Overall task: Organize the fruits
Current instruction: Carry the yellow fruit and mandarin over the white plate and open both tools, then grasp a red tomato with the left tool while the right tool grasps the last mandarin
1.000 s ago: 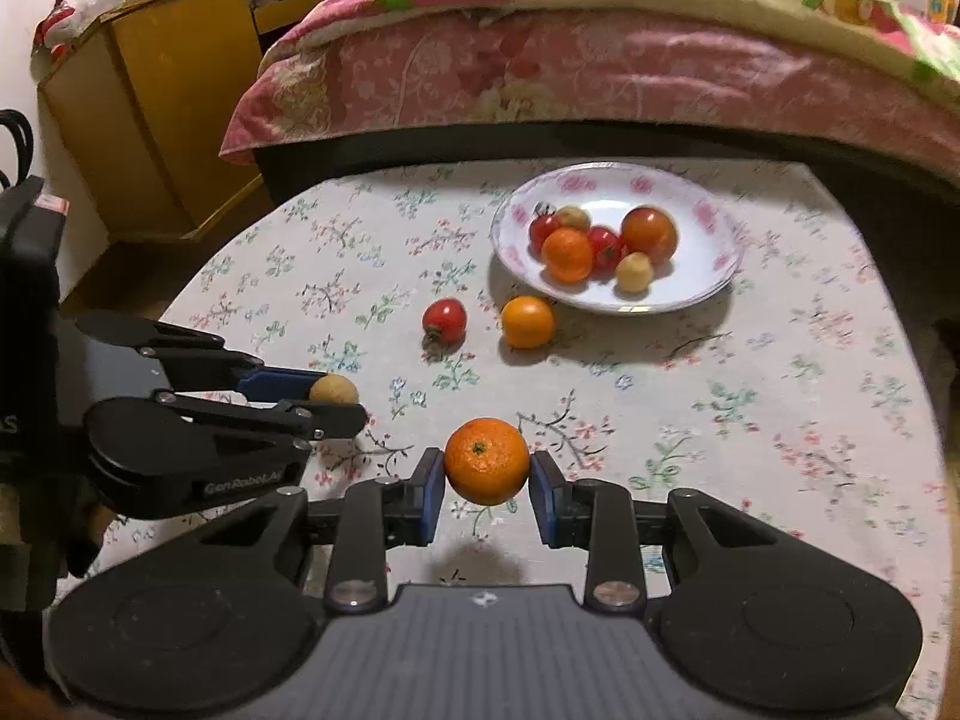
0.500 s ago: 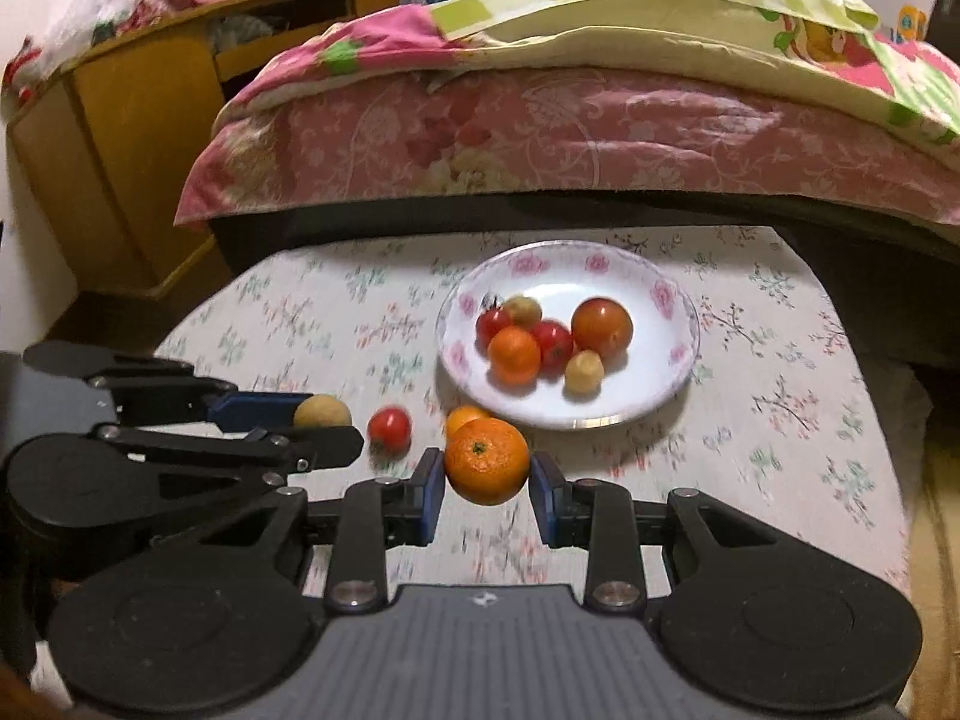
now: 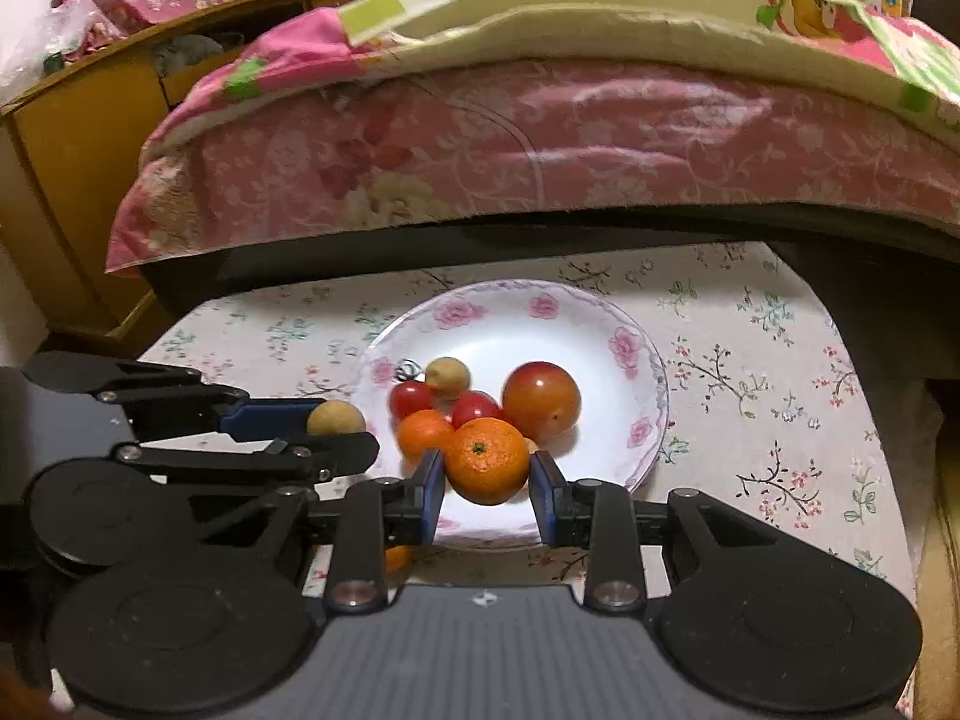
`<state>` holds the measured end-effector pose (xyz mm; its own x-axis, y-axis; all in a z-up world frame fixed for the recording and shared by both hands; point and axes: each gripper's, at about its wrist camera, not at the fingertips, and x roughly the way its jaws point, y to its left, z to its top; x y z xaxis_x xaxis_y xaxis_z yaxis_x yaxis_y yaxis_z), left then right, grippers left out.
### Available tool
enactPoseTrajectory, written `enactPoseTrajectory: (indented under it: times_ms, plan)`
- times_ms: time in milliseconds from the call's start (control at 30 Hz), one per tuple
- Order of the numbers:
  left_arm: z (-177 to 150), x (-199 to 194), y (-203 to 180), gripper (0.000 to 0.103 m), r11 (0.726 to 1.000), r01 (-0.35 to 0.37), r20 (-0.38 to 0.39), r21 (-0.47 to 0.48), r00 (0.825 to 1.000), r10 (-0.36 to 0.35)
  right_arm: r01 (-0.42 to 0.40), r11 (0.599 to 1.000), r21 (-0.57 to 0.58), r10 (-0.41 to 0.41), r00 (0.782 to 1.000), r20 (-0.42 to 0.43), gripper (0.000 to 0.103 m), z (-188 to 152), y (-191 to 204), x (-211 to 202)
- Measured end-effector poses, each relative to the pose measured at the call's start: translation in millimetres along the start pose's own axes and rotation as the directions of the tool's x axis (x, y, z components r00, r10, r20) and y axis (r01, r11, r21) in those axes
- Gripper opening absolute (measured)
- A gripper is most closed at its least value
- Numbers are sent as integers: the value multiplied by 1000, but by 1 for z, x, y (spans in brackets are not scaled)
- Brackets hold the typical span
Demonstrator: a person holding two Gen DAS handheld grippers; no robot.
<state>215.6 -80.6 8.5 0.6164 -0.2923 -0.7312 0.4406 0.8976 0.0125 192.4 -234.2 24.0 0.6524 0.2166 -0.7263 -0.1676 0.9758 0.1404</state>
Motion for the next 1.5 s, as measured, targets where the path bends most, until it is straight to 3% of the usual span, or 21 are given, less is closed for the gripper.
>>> enactPoseTrajectory:
  times_ms: [267,700,867,1167,1500]
  plan:
    - [-1,15,-1,34,1000,-18,-17,25,1000,18,17,1000,-15,-17,999,-35,25,-2,-10,21]
    - [4,20,9,38,1000,-19,-7,-14,1000,19,9,1000,-27,-10,999,-39,28,-1,-10,34]
    - [6,11,14,38,999,-22,7,-31,1000,22,5,1000,-4,-5,1000,-1,41,4,-13,27]
    - [4,-15,27,43,997,-45,11,-57,999,46,4,1000,28,-5,999,50,41,11,-12,8]
    - [-38,-50,32,47,998,-57,-59,-41,997,55,-67,997,-38,67,998,0,41,-19,24,-15]
